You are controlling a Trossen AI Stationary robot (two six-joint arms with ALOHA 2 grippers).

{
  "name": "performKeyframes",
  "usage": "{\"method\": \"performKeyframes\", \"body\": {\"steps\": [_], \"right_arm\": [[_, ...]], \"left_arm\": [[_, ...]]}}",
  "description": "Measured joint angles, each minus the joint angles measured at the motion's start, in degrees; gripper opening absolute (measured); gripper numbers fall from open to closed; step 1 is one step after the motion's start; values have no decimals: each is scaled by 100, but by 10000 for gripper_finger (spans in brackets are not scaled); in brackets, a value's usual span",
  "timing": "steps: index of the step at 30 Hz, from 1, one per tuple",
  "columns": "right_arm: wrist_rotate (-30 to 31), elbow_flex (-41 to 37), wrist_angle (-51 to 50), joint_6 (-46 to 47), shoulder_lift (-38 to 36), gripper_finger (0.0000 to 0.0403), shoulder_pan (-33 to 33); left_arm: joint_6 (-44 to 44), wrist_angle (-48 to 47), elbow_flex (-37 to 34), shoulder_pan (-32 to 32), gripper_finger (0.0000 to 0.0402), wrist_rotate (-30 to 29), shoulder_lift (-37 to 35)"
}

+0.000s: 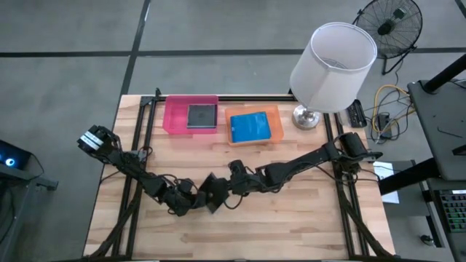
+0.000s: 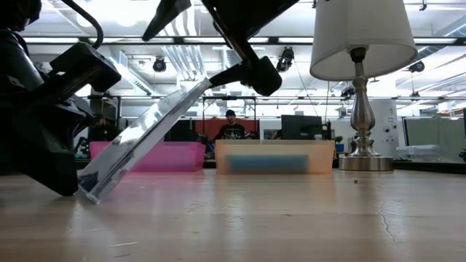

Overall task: Pick & place jewel cases by type
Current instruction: Put the black CD case into the pink bin

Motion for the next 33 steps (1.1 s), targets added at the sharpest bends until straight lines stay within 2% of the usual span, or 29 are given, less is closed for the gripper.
{"method": "performKeyframes", "body": {"steps": [8,11,18,28,33], "right_arm": [[257,-28,341,625,168,370,0],[66,-41,492,900,321,370,36],[-55,57,627,746,489,370,59],[-602,164,555,356,686,370,85],[-684,162,352,285,686,354,105]], "left_arm": [[13,-29,-2,14,0,-2,0],[15,-29,-2,29,0,-79,0],[77,-9,-11,35,0,-105,0],[105,9,-23,35,0,-80,-2],[149,35,-20,33,0,-72,-4]]}}
